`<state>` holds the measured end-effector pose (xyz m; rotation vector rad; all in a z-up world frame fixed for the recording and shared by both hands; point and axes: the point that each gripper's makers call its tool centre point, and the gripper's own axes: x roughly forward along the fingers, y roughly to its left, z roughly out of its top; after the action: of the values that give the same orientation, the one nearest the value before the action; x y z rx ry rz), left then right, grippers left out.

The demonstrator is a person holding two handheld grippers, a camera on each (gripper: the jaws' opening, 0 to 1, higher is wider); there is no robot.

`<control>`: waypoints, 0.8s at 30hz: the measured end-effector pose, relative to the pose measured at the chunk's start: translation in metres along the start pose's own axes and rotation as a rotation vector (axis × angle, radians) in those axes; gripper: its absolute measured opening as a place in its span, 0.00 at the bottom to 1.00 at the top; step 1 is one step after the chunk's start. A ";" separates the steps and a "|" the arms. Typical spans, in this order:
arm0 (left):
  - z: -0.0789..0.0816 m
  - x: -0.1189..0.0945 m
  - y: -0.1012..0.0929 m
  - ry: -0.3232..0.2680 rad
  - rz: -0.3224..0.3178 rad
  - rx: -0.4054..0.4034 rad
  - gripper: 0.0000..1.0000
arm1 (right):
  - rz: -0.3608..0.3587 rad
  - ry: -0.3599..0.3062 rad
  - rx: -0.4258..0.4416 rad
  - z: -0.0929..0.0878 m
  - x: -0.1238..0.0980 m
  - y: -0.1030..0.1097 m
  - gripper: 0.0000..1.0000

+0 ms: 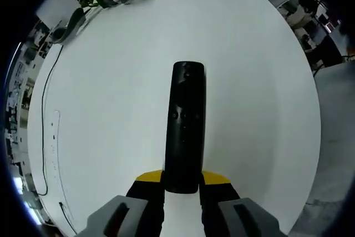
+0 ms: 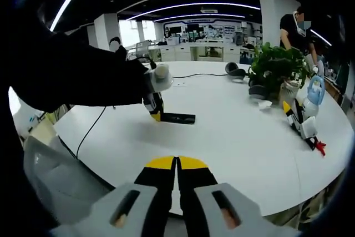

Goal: Press the specified remote control buttons in sequence, fully releasing each button before pressing the next.

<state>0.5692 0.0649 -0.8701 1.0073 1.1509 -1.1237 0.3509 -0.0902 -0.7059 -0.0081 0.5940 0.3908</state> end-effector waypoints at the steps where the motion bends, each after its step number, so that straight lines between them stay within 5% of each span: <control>1: 0.000 0.000 -0.003 0.002 0.000 0.008 0.23 | 0.001 0.000 -0.005 0.000 0.000 0.000 0.00; 24: -0.009 -0.003 -0.050 0.001 -0.004 0.026 0.23 | 0.022 -0.004 -0.024 0.001 0.000 0.004 0.00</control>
<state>0.5183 0.0654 -0.8701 1.0260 1.1419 -1.1447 0.3497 -0.0862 -0.7047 -0.0239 0.5862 0.4196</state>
